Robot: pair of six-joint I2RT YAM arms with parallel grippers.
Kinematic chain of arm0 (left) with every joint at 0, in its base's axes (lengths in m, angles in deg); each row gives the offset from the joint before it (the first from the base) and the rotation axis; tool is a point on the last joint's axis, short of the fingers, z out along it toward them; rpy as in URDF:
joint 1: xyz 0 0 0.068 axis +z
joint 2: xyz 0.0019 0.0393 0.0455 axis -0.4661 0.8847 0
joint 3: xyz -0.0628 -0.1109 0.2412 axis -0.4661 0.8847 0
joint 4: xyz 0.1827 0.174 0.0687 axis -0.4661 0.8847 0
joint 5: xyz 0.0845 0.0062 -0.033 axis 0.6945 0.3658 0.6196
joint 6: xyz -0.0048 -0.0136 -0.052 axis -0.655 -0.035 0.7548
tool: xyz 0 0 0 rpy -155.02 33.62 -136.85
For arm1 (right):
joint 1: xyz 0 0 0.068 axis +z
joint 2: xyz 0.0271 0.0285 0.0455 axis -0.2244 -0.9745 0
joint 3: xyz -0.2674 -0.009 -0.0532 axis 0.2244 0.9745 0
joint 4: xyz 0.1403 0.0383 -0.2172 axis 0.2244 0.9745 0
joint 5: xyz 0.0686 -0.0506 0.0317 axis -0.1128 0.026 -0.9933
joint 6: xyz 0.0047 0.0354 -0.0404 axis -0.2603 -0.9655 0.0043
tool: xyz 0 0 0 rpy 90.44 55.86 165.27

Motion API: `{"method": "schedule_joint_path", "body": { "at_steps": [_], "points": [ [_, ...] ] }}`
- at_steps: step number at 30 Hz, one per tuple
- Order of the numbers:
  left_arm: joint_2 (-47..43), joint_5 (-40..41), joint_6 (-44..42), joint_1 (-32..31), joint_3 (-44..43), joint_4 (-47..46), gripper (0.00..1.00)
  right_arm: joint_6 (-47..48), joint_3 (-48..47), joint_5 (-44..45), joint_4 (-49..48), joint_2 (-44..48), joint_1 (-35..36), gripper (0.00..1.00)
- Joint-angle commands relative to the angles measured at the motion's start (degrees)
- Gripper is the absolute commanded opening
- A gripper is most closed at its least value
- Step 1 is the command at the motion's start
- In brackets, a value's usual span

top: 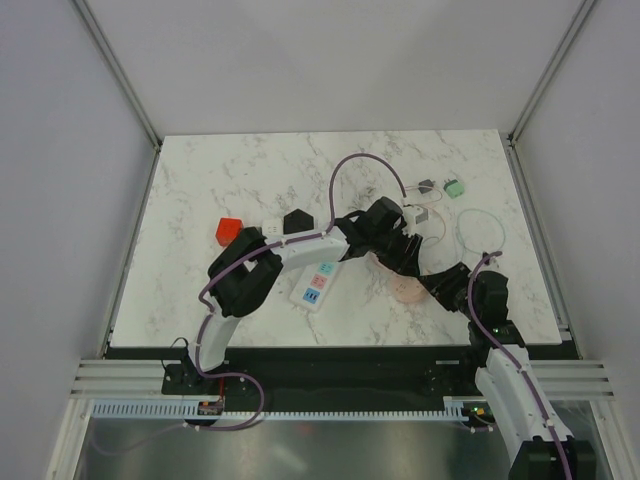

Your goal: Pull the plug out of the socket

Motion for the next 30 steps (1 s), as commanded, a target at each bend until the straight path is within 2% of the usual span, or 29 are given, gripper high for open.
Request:
{"method": "schedule_joint_path", "body": {
  "at_steps": [1, 8, 15, 27, 30],
  "points": [
    [-2.2, 2.5, -0.1, 0.1, -1.5, -0.1, 0.02, 4.0, -0.1, -3.5, 8.2, -1.1, 0.5, 0.48],
    [-2.2, 3.1, -0.4, 0.1, -1.8, -0.1, 0.02, 3.9, -1.0, -5.5, 11.8, 1.0, 0.6, 0.6],
    [-2.6, 3.5, -0.1, 0.1, -1.3, -0.3, 0.02, 3.0, -2.6, -6.4, 14.4, 3.2, 0.6, 0.63],
    [-3.9, 0.3, 2.8, -0.1, 0.1, -2.6, 0.02, -2.2, 0.6, -8.7, 6.6, 2.3, 0.5, 0.47],
    [-4.1, -0.5, 3.5, -0.2, 0.4, -3.6, 0.02, -2.4, 1.0, -8.9, 5.1, 1.5, 0.5, 0.38]
  ]
}}
